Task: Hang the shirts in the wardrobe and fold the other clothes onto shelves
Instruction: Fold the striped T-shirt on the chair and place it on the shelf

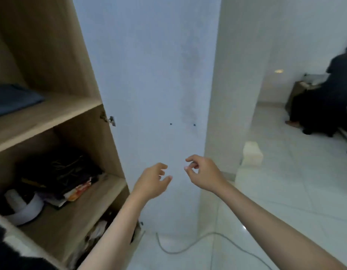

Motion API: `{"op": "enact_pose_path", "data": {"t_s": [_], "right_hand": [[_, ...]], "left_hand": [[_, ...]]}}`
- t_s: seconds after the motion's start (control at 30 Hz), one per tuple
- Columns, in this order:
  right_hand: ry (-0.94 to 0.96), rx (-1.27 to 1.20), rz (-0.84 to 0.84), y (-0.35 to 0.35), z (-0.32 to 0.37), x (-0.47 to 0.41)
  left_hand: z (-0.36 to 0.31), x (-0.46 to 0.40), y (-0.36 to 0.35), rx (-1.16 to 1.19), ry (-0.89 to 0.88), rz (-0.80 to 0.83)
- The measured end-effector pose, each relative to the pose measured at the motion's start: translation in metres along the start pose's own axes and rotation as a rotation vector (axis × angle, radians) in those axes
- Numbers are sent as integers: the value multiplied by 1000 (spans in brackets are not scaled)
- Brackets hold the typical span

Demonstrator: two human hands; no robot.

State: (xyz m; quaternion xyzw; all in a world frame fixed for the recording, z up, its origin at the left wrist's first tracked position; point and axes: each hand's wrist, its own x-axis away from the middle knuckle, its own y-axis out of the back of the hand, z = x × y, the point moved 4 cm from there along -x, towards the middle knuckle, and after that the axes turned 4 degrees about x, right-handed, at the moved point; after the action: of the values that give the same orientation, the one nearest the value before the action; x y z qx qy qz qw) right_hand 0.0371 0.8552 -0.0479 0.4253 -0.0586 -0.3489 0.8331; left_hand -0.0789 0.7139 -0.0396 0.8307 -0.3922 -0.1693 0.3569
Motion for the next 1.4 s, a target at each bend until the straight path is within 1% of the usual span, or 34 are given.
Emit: {"op": "enact_pose_path", "data": {"t_s": [0.13,0.23,0.37,0.5,0.67,0.8,0.9,1.0,1.13,1.23,1.3,1.4], "right_hand": [[-252,18,-35,34,-95,102],[-452,15,-76,63,-150,197],[-721,49,-114,91,-201,336],[-974,75,-156,110,-233,464],[-1245,62,-252,124,-243,594],[-1421,27,-374,124,-238,671],[-1598,-49,-495,114,-228,724],[-1747,-109,-549,104,-223,770],[-1890,-188,-696,91,-209,820],[-1944,-216,-781,79,-196,854],[-1950,-236,-803,74,-192,880],[-1950,-241,-813,73,-198,923]], "left_hand": [[-56,31,-102,-23,-109,215],[-96,75,-182,-50,-194,394],[-144,155,-280,-69,-313,637],[-186,237,-359,-79,-428,850],[-224,330,-434,-165,-598,1109],[-245,392,-477,-227,-777,1285],[-258,433,-503,-285,-911,1420],[-270,464,-529,-331,-1007,1528],[-280,502,-559,-360,-1081,1660],[-281,534,-576,-417,-1077,1751],[-279,556,-589,-465,-1080,1807],[-279,587,-610,-515,-1057,1837]]}}
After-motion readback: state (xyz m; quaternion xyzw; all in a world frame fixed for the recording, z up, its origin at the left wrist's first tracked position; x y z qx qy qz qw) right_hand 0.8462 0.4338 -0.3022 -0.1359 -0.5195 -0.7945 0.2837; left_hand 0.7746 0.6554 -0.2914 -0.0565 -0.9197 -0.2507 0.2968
